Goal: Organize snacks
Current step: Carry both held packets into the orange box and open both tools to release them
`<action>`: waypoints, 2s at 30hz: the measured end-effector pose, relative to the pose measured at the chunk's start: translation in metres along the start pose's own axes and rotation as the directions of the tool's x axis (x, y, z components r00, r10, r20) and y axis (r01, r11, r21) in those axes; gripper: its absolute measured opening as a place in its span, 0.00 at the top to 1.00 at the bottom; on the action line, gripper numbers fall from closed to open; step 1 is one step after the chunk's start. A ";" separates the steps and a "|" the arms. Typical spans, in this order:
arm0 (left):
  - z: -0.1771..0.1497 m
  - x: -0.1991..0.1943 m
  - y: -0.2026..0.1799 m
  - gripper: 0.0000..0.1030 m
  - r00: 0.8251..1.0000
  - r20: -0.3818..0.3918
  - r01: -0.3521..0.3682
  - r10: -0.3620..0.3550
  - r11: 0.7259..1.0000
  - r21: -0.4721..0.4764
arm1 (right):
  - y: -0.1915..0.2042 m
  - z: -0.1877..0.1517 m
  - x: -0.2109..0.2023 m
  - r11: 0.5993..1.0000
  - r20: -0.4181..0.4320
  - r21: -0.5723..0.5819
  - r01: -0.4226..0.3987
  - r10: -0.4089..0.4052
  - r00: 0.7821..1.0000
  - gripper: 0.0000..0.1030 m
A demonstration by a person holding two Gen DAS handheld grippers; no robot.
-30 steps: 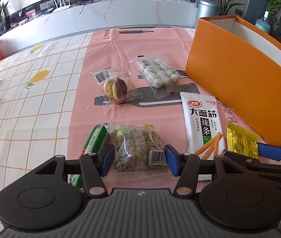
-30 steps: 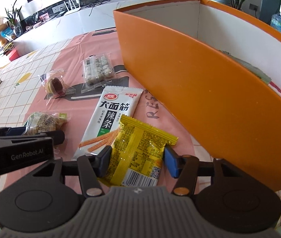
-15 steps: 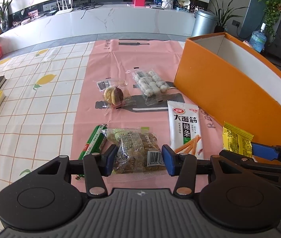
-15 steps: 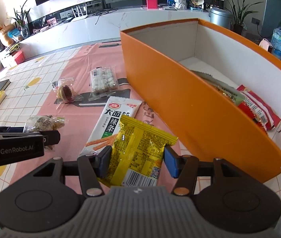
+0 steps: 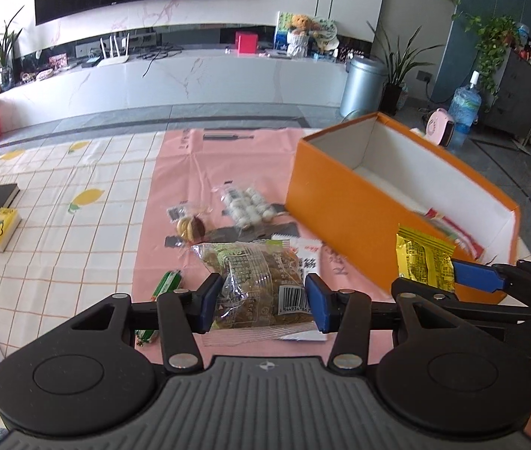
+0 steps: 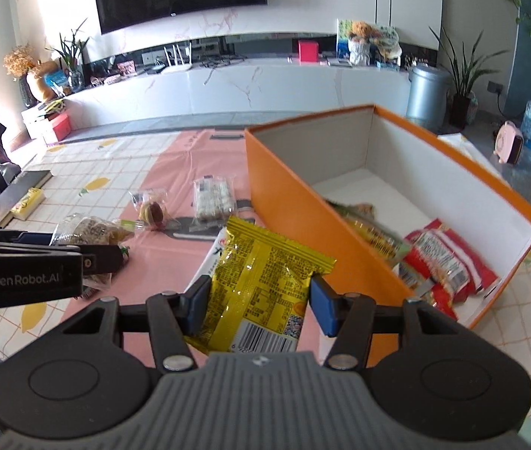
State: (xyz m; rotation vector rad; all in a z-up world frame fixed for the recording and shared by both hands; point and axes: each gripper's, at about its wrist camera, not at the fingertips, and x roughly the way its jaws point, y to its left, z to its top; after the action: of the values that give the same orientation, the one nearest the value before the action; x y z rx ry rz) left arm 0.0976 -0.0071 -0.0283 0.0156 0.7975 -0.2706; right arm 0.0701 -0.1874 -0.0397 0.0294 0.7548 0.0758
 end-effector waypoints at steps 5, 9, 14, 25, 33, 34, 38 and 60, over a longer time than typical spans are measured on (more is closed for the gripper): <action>0.013 -0.017 -0.021 0.47 0.998 0.042 0.042 -0.042 0.999 0.015 | -0.018 0.011 -0.024 1.000 0.039 -0.018 0.002 -0.001 0.999 0.47; 0.024 -0.023 -0.042 0.47 0.995 0.061 0.082 -0.084 0.996 0.035 | -0.034 0.021 -0.041 0.998 0.070 -0.055 0.032 -0.028 0.997 0.47; 0.041 -0.017 -0.066 0.47 0.988 0.054 0.143 -0.146 0.988 0.051 | -0.060 0.034 -0.051 0.994 0.074 -0.093 0.053 -0.046 0.996 0.47; 0.072 0.029 -0.122 0.47 0.967 -0.020 0.253 -0.252 0.960 0.124 | -0.119 0.059 -0.027 0.976 0.007 -0.193 0.098 -0.098 0.995 0.47; 0.088 0.067 -0.150 0.47 0.962 -0.069 0.274 -0.265 0.942 0.195 | -0.158 0.073 0.019 0.977 -0.090 -0.197 0.075 -0.095 0.991 0.47; 0.090 0.073 -0.152 0.47 0.961 -0.077 0.275 -0.265 0.940 0.204 | -0.160 0.074 0.026 0.977 -0.107 -0.203 0.067 -0.090 0.990 0.47; 0.092 0.095 -0.157 0.47 0.963 -0.115 0.265 -0.244 0.936 0.232 | -0.164 0.076 0.052 0.974 -0.181 -0.223 0.045 -0.087 0.980 0.47; 0.083 0.180 -0.163 0.47 0.920 -0.347 0.293 -0.180 0.905 0.307 | -0.175 0.061 0.142 0.950 -0.432 -0.311 -0.038 -0.106 0.896 0.47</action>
State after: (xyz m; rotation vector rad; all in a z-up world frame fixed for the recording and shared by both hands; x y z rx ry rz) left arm 0.2354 -0.2156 -0.0833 0.3093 1.0584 -0.6582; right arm 0.2249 -0.3507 -0.1020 -0.3158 1.1960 0.1716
